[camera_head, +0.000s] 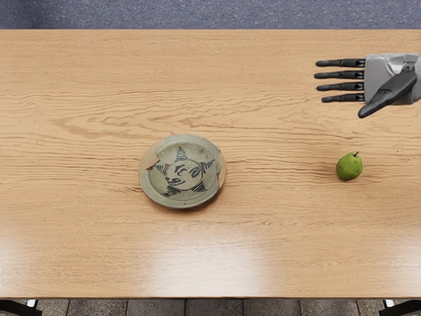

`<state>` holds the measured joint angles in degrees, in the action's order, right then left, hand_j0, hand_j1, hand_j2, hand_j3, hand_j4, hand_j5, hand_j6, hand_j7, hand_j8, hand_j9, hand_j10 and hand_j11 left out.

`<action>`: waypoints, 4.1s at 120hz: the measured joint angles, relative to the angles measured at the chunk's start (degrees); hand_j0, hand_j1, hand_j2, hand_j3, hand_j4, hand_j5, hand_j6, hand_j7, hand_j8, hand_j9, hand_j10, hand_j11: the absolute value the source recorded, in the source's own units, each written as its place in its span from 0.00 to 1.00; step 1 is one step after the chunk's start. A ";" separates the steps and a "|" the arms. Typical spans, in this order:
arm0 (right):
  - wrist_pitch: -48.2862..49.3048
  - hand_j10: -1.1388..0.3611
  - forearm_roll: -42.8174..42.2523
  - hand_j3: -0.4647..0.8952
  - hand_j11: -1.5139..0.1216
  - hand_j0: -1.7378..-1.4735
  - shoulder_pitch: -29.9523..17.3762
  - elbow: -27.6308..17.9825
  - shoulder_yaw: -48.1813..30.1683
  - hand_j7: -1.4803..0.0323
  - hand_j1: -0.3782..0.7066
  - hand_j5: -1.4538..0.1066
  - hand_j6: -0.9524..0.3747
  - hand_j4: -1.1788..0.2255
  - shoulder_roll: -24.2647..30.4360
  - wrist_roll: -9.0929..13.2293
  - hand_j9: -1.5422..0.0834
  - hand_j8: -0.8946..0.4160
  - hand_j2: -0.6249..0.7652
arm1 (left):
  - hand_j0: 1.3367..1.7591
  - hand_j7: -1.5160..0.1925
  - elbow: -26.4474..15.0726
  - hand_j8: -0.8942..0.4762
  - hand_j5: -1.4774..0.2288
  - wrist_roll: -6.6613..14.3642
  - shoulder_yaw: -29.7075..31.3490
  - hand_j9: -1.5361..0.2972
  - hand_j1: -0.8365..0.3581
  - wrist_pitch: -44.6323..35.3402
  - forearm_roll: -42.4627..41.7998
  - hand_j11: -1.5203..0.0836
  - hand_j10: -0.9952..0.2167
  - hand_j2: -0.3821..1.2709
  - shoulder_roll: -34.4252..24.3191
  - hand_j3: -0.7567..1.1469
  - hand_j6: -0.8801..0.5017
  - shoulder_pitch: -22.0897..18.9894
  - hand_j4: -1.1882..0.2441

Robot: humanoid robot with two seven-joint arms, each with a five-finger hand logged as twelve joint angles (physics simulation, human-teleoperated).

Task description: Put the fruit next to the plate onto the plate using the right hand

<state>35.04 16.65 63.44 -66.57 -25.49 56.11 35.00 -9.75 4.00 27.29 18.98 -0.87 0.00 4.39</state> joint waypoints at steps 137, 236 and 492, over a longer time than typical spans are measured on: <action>-21.41 0.74 -25.74 0.34 0.90 0.30 34.44 -12.13 36.37 0.95 0.06 0.90 0.69 0.81 -12.68 0.00 0.92 0.65 0.44 | 0.76 0.89 0.00 0.65 0.87 0.02 0.04 0.84 0.99 0.00 -0.01 0.95 0.82 0.23 0.00 0.40 0.64 -0.26 0.83; -49.03 0.73 -45.77 0.34 0.90 0.30 36.40 -33.38 55.33 0.95 0.07 0.90 0.69 0.81 -6.54 0.00 0.92 0.65 0.44 | 0.76 0.89 0.18 0.65 0.87 0.02 0.16 0.84 0.99 0.00 -0.01 0.95 0.82 0.23 0.00 0.40 0.64 -0.35 0.83; -70.05 0.60 -55.08 0.34 0.74 0.30 21.49 -24.69 61.18 0.78 0.28 0.74 0.54 0.67 -18.07 0.00 0.76 0.50 0.42 | 0.76 0.89 0.43 0.65 0.87 0.00 0.30 0.84 0.99 0.00 0.08 0.95 0.82 0.23 0.00 0.40 0.64 -0.53 0.83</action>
<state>-35.01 -38.44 84.93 -91.27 35.69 38.04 35.00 -9.32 4.00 27.59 18.98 -0.79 0.00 3.87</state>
